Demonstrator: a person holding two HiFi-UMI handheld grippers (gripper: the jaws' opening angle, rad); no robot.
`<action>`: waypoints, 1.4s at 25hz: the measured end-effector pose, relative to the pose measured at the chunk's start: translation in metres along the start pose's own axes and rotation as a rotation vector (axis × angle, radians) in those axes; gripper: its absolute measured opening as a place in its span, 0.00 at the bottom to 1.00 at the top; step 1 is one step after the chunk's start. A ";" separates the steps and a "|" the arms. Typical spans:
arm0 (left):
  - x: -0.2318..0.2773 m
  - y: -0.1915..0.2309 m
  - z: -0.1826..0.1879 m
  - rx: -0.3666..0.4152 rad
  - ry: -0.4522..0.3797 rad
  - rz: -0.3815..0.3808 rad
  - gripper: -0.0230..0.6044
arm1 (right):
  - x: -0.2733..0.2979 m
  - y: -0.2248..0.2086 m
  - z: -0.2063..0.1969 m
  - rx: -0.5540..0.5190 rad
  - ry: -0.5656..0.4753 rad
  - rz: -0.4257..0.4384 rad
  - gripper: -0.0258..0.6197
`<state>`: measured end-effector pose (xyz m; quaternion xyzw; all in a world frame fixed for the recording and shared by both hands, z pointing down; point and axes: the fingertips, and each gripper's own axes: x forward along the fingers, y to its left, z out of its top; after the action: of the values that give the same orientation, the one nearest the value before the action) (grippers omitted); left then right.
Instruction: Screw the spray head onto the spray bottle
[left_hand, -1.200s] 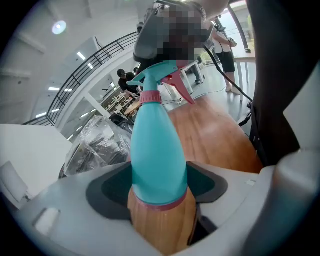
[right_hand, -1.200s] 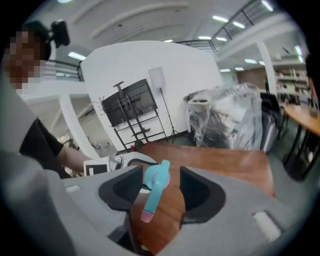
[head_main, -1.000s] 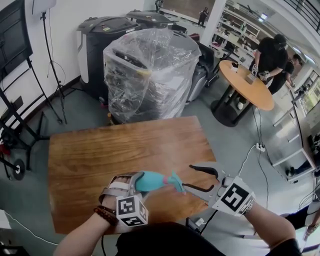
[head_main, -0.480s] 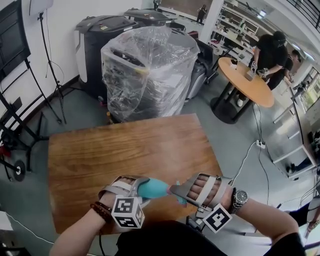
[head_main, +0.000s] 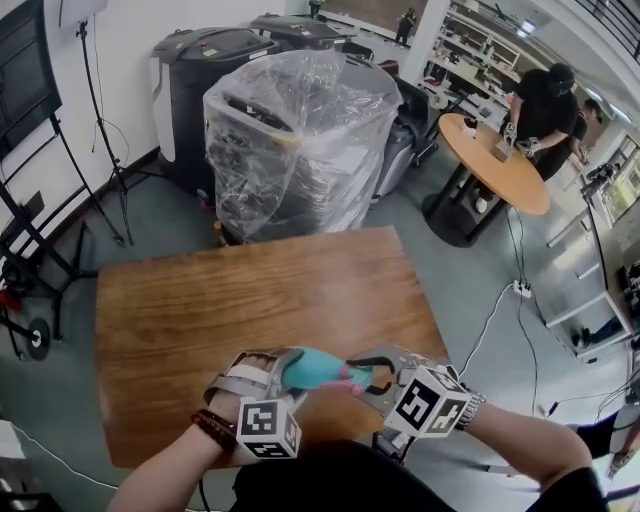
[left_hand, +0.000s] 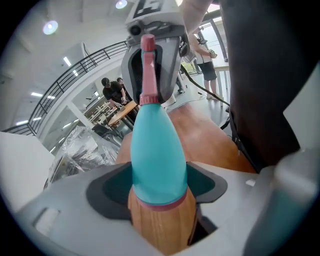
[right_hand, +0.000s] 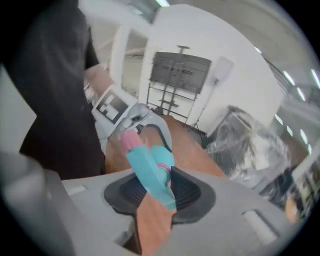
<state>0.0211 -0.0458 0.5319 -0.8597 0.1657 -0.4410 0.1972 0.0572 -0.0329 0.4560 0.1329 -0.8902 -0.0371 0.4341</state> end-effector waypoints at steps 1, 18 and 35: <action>0.001 0.002 0.000 -0.010 0.006 0.011 0.61 | 0.001 -0.005 0.000 0.112 -0.007 0.014 0.23; 0.047 0.027 -0.055 -0.650 -0.175 0.112 0.62 | -0.029 -0.058 0.006 0.254 -0.120 -0.226 0.43; 0.110 0.046 -0.114 -0.736 -0.127 0.204 0.63 | -0.015 -0.032 -0.018 0.348 -0.093 -0.203 0.43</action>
<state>-0.0168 -0.1579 0.6463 -0.8778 0.3849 -0.2760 -0.0719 0.0870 -0.0586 0.4502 0.2932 -0.8843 0.0676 0.3571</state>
